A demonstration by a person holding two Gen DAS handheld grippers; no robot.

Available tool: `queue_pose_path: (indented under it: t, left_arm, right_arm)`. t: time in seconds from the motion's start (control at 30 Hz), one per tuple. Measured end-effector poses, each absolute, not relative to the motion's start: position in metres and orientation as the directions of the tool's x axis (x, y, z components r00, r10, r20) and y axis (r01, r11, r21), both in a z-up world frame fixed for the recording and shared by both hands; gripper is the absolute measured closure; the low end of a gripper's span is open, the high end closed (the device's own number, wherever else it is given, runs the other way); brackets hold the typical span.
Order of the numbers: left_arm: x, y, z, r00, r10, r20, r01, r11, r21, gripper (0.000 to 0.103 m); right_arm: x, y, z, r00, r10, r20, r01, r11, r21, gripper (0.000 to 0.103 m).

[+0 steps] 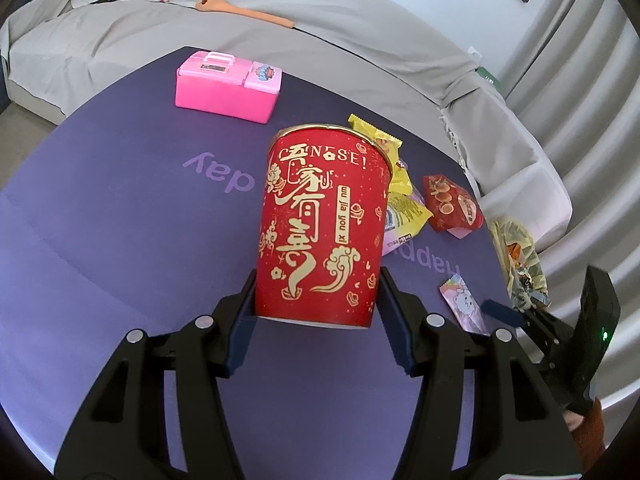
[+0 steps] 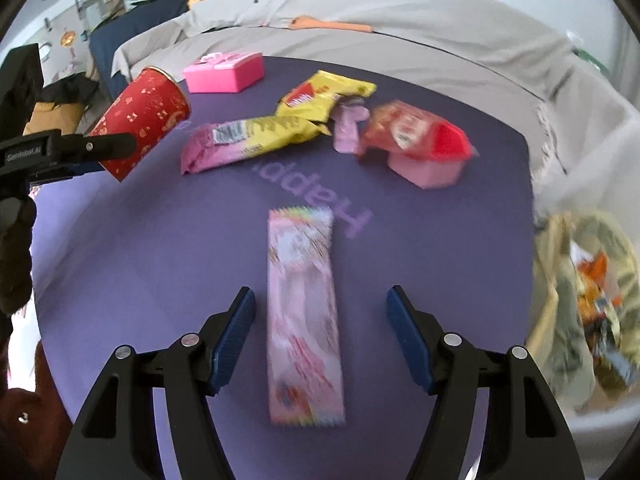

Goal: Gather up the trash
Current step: 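Grasp the red paper cup with the left tool while the right tool grasps the pink wrapper, then carry the red cup and pink wrapper with both tools over the yellow bag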

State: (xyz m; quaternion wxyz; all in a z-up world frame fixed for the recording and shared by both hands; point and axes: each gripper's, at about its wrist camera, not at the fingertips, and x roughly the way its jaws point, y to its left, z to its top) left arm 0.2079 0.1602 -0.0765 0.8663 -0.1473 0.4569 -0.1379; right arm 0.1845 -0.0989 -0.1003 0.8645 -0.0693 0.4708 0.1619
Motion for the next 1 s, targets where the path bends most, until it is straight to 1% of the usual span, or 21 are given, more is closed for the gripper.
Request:
queue_pose_path:
  t: [0.03, 0.07, 0.1, 0.2, 0.37, 0.6, 0.8, 1.0]
  left_arm:
    - [0.207, 0.160, -0.076, 0.545, -0.372, -0.751, 0.104, 0.919, -0.380, 0.050]
    - [0.207, 0.161, -0.076, 0.545, -0.371, -0.752, 0.103, 0.919, -0.379, 0.050]
    - [0.207, 0.161, -0.076, 0.544, -0.370, -0.753, 0.102, 0.920, -0.378, 0.050]
    - [0.204, 0.159, -0.072, 0.549, -0.362, -0.753, 0.104, 0.924, -0.368, 0.050]
    - [0.200, 0.148, -0.056, 0.573, -0.353, -0.739, 0.136, 0.931, -0.339, 0.050]
    - [0.190, 0.120, -0.017, 0.624, -0.355, -0.696, 0.206, 0.934, -0.292, 0.050]
    - [0.184, 0.078, 0.012, 0.642, -0.376, -0.669, 0.292, 0.926, -0.240, 0.050]
    - [0.185, 0.033, 0.032, 0.643, -0.421, -0.640, 0.370, 0.902, -0.222, 0.050]
  right_arm:
    - [0.189, -0.095, -0.100, 0.497, 0.226, -0.838, -0.357, 0.933, 0.040, 0.045]
    - [0.191, -0.092, -0.099, 0.494, 0.231, -0.838, -0.368, 0.929, 0.039, 0.059]
    - [0.193, -0.089, -0.098, 0.488, 0.240, -0.839, -0.383, 0.923, 0.040, 0.077]
    - [0.194, -0.082, -0.091, 0.491, 0.231, -0.840, -0.399, 0.917, 0.019, 0.082]
    - [0.189, -0.089, -0.069, 0.546, 0.238, -0.803, -0.380, 0.925, 0.016, 0.082]
    - [0.177, -0.118, -0.026, 0.639, 0.243, -0.730, -0.329, 0.944, 0.027, 0.082]
    - [0.161, -0.153, 0.013, 0.731, 0.215, -0.648, -0.254, 0.967, 0.035, 0.082]
    - [0.143, -0.196, 0.042, 0.803, 0.165, -0.573, -0.182, 0.983, 0.028, 0.082]
